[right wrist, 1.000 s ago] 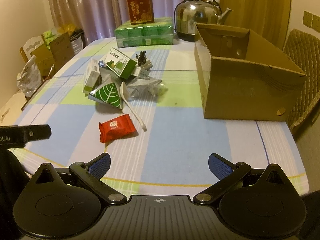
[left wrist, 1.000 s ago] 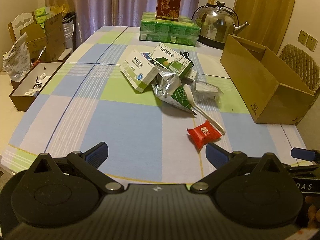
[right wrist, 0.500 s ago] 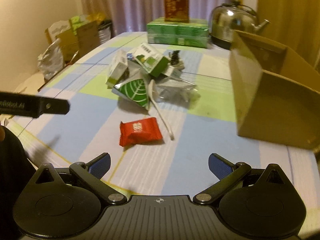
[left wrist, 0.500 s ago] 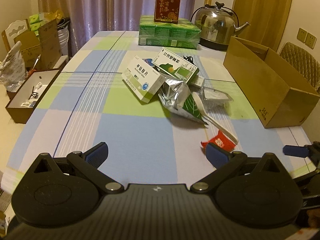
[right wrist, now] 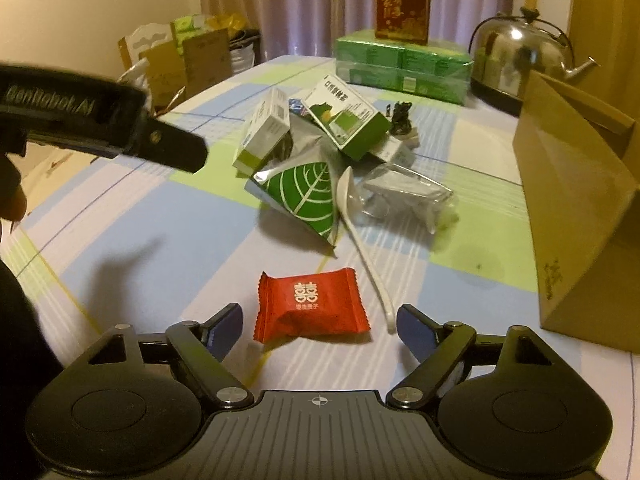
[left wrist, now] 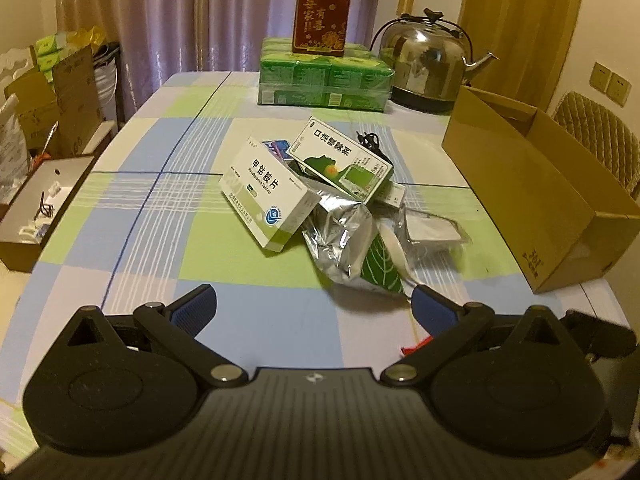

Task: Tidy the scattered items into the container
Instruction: 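Close the right gripper on the red candy packet and lift it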

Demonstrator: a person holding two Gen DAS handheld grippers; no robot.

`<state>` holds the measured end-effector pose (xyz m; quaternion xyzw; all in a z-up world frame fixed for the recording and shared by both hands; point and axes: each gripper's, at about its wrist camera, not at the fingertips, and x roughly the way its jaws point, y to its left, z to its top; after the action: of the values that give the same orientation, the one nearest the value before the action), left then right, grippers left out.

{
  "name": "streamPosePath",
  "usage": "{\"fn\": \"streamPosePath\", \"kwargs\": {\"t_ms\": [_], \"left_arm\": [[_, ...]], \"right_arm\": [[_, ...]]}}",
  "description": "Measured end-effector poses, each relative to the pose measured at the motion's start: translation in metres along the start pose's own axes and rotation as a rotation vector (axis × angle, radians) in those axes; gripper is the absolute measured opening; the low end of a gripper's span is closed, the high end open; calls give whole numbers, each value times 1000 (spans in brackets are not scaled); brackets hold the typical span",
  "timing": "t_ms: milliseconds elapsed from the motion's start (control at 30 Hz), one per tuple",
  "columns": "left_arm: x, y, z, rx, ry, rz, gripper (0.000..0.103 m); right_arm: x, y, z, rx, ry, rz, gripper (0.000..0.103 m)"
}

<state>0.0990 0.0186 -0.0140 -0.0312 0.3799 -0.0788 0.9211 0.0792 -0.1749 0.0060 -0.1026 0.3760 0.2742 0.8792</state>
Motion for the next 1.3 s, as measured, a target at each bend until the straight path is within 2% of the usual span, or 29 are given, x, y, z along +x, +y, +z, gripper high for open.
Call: {"fn": "streamPosePath", "kwargs": {"t_ms": [133,467,900,1100,1300], "left_arm": [[10,0,0,-17,16,-3,102],[26,9,-7,-52,51,9,102],[32,12,-14,-60,63,21,102],[32,12,-16,-56,61,25,102],[32,7,-17,-63,58,23,102]], "right_arm": [[10,0,1,-3,8,10,74],[25,4,0,-16,26,26,70],[25,5,3,-19,12,21,49],[16,3,2,-12,-12,17,47],[-4,-10,-3,4,-43,-41,47]]}}
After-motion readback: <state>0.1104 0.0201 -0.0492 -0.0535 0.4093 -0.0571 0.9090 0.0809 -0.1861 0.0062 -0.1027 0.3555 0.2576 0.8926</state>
